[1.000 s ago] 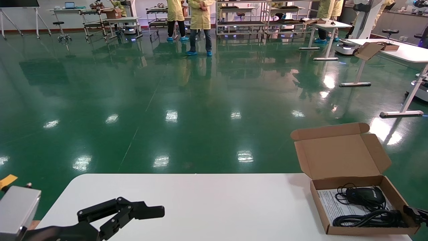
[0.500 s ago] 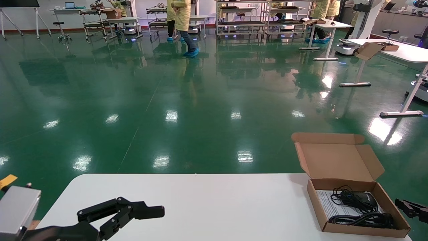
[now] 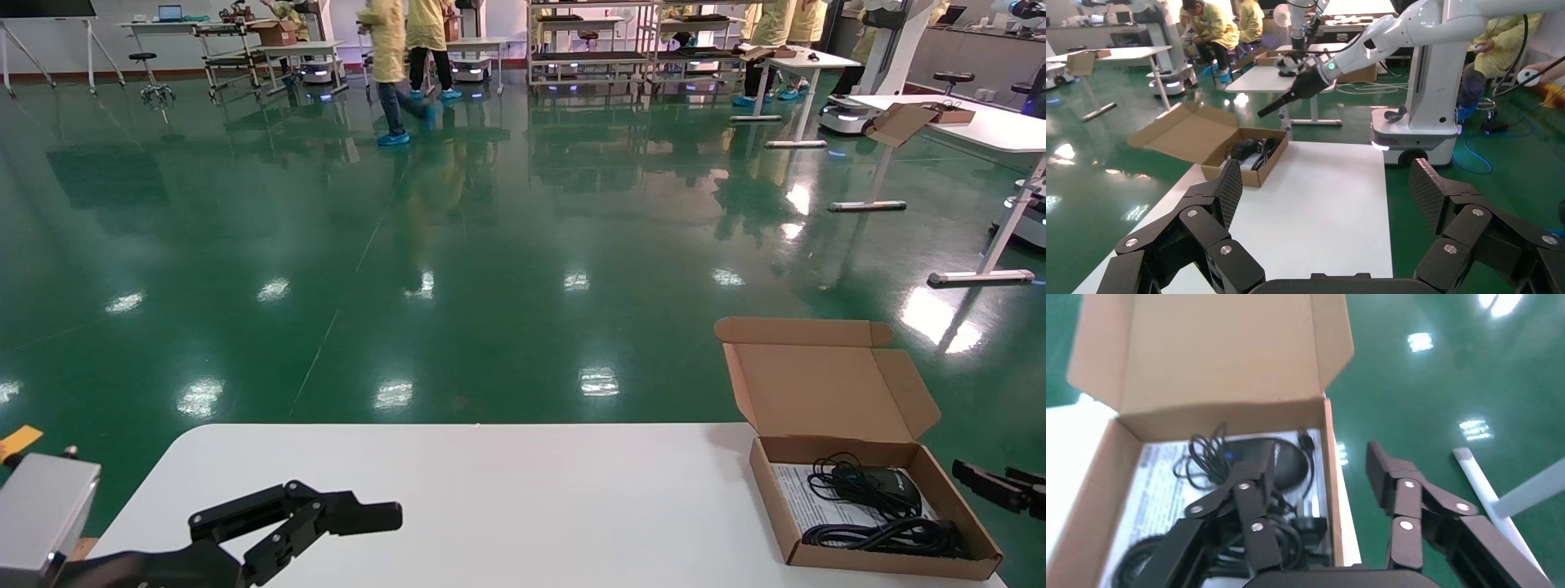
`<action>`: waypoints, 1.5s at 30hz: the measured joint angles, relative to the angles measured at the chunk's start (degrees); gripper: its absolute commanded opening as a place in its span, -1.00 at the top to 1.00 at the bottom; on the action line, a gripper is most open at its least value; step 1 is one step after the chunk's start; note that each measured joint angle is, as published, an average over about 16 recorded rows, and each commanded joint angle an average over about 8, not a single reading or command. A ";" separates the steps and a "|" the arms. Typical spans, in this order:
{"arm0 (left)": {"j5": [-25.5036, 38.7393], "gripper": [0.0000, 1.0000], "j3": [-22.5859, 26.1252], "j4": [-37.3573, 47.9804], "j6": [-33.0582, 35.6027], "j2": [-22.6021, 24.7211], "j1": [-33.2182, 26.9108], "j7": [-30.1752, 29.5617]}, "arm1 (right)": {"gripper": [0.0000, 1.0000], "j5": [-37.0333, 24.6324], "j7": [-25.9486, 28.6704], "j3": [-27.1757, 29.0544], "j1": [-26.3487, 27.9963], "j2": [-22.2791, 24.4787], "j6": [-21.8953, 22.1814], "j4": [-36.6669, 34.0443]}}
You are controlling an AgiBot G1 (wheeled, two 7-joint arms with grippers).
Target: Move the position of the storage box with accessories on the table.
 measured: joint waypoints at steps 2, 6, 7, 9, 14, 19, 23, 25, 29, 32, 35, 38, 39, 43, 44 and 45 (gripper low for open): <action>0.00 -1.00 0.00 0.00 0.00 0.00 0.00 0.00 | -1.00 0.36 0.00 0.25 0.55 0.35 -0.90 0.17; 0.00 -1.00 0.00 0.00 0.00 0.00 0.00 0.00 | -1.00 1.15 0.39 0.79 1.77 1.16 -3.58 0.66; 0.00 -1.00 0.00 0.00 0.00 0.00 0.00 0.00 | -1.00 1.37 0.58 0.94 2.08 1.39 -4.51 0.82; 0.00 -1.00 0.00 0.00 0.00 0.00 0.00 0.00 | -1.00 1.80 1.07 1.21 2.68 1.90 -6.72 1.22; 0.00 -1.00 0.00 0.00 0.00 0.00 0.00 0.00 | -1.00 3.05 3.08 1.96 4.20 3.31 -13.92 2.33; 0.00 -1.00 0.00 0.00 0.00 0.00 0.00 0.00 | -1.00 4.64 5.92 2.87 5.57 4.27 -21.68 3.37; 0.00 -1.00 0.00 0.00 0.00 0.00 0.00 0.00 | -1.00 6.32 8.60 3.84 6.44 4.50 -27.43 4.13; 0.00 -1.00 0.00 0.00 0.00 0.00 0.00 0.00 | -1.00 7.25 9.96 4.37 6.80 4.44 -29.79 4.40; 0.00 -1.00 0.00 0.00 -0.01 0.00 0.00 0.00 | -1.00 9.23 12.38 5.46 7.27 4.09 -33.54 4.84; 0.00 -1.00 0.00 0.01 -0.01 0.00 0.01 0.00 | -1.00 10.37 13.63 6.09 7.43 3.85 -35.40 5.11; 0.00 -1.00 0.00 0.01 -0.01 0.00 0.01 0.00 | -1.00 11.12 14.44 6.52 7.43 3.70 -36.52 5.31; -0.01 -1.00 0.00 0.01 -0.01 -0.01 0.01 0.00 | -1.00 11.49 14.73 6.86 7.25 3.70 -37.17 5.67; -0.01 -1.00 0.00 0.01 -0.01 -0.01 0.01 0.01 | -1.00 11.54 14.75 7.00 7.14 3.72 -37.33 5.90; -0.01 -1.00 0.00 0.01 -0.01 -0.01 0.01 0.01 | -1.00 11.28 14.24 7.73 6.29 3.91 -37.39 7.47; -0.01 -1.00 0.00 0.01 -0.01 -0.01 0.01 0.01 | -1.00 11.15 14.05 7.98 5.99 3.98 -37.37 8.03; -0.01 -1.00 0.00 0.01 -0.01 -0.01 0.01 0.01 | -1.00 11.01 13.85 8.25 5.67 4.05 -37.37 8.65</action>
